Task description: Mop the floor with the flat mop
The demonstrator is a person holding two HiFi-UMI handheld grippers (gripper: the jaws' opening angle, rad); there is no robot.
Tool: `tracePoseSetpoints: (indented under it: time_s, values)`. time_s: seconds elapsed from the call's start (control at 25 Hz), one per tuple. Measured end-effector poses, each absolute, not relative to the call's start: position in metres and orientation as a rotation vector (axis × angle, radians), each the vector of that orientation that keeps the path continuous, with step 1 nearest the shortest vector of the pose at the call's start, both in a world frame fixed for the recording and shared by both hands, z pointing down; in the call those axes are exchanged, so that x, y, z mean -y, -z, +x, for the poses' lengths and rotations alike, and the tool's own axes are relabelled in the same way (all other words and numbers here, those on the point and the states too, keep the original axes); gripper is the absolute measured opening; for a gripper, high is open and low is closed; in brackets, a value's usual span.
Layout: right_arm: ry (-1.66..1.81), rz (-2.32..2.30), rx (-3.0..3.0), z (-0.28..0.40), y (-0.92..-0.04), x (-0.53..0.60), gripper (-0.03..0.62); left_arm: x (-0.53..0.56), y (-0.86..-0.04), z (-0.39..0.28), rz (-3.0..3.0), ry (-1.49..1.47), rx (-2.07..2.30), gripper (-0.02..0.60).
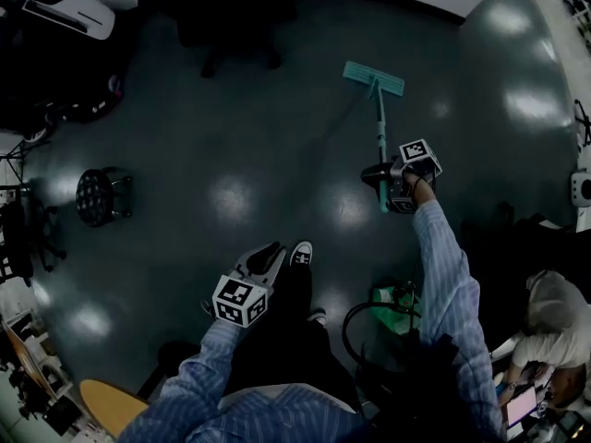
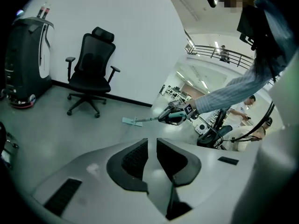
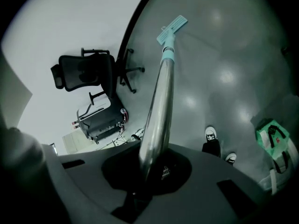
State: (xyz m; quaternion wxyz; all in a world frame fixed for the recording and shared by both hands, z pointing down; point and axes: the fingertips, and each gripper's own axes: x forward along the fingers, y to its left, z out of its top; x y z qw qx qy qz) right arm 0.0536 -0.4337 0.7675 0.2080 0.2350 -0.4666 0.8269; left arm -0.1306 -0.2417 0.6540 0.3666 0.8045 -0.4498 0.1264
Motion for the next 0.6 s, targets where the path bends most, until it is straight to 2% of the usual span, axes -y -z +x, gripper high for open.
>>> tracePoseSetpoints:
  time_s: [0.16, 0.32, 0.6]
  values:
    - [-2.321, 0.718, 1.297, 0.038, -0.758, 0.502, 0.029, 0.249, -0.652, -0.156, 1.982, -0.319, 1.177, 0.061]
    - [-2.404, 0.751, 1.314, 0.04, -0.746, 0.524, 0.029, 0.24, -0.645, -0.157, 1.978, -0.323, 1.174, 0.061]
    - [-2.44, 0.705, 1.362, 0.08, -0.794, 0.401, 0.029, 0.178, -0.67, -0.113, 2.052, -0.316, 1.198, 0.061]
